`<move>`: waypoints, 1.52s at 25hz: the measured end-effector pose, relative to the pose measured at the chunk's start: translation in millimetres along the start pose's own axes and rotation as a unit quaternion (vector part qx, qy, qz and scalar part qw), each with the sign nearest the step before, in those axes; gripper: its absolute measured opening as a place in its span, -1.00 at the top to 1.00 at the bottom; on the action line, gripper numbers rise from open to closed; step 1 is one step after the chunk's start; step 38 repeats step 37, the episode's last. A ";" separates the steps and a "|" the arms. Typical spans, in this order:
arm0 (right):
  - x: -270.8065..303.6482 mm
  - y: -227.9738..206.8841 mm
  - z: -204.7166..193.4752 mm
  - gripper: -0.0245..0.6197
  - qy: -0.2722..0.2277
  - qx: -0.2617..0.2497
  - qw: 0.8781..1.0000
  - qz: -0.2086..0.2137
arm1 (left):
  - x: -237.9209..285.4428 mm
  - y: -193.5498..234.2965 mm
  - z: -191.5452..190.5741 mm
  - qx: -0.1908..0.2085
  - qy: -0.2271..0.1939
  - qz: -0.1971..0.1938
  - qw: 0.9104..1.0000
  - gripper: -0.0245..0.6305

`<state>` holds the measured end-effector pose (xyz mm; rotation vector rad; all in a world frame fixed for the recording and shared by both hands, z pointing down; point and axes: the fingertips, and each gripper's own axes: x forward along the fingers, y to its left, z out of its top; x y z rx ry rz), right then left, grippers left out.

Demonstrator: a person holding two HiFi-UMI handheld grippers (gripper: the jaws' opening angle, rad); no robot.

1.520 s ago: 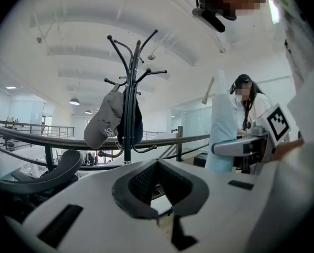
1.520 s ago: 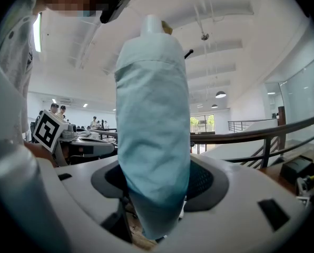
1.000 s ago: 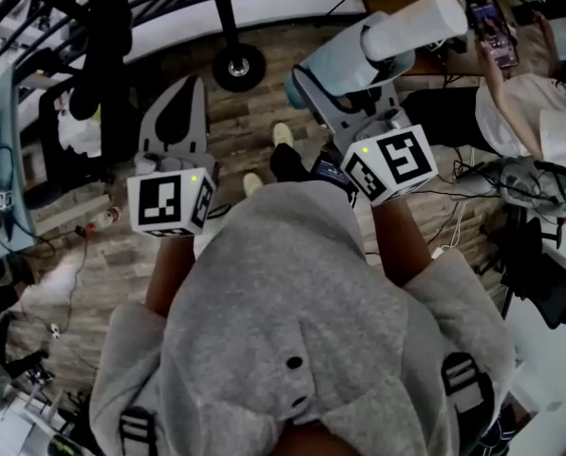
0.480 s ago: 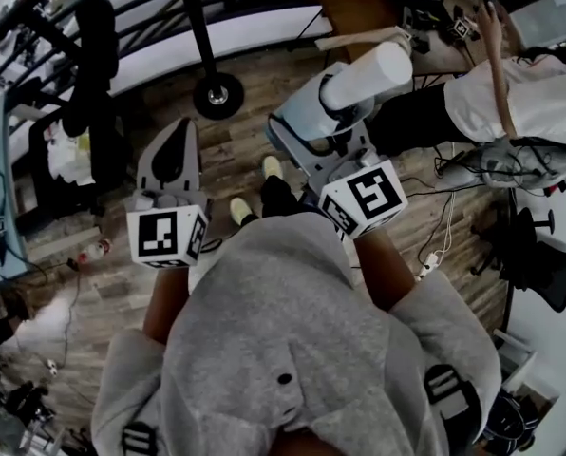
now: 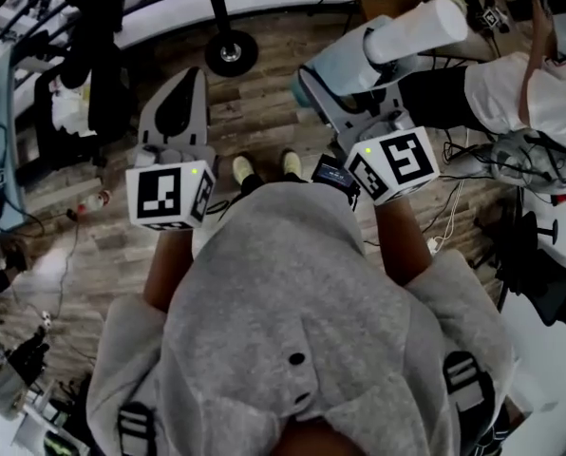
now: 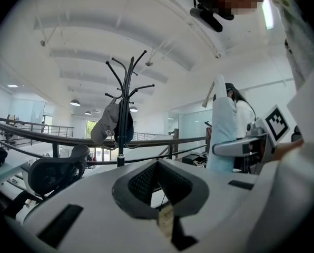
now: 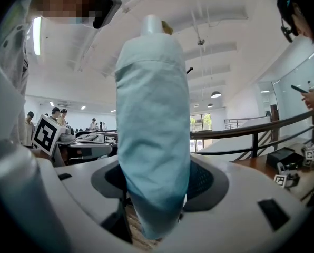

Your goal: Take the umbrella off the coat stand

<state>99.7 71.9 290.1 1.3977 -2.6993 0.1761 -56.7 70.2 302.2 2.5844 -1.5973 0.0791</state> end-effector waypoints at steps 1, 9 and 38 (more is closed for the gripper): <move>-5.0 -3.1 -1.6 0.06 0.003 0.000 1.000 0.003 | -0.8 -5.2 -1.1 -0.001 0.002 0.003 1.000 0.89; -25.9 -20.7 -13.6 0.06 0.013 -0.005 1.000 0.011 | -0.1 -32.4 -9.7 -0.002 0.014 0.010 1.000 0.89; -14.9 -29.0 -20.1 0.06 0.008 -0.001 1.000 0.007 | 8.6 -27.3 -18.1 0.001 0.027 0.016 1.000 0.89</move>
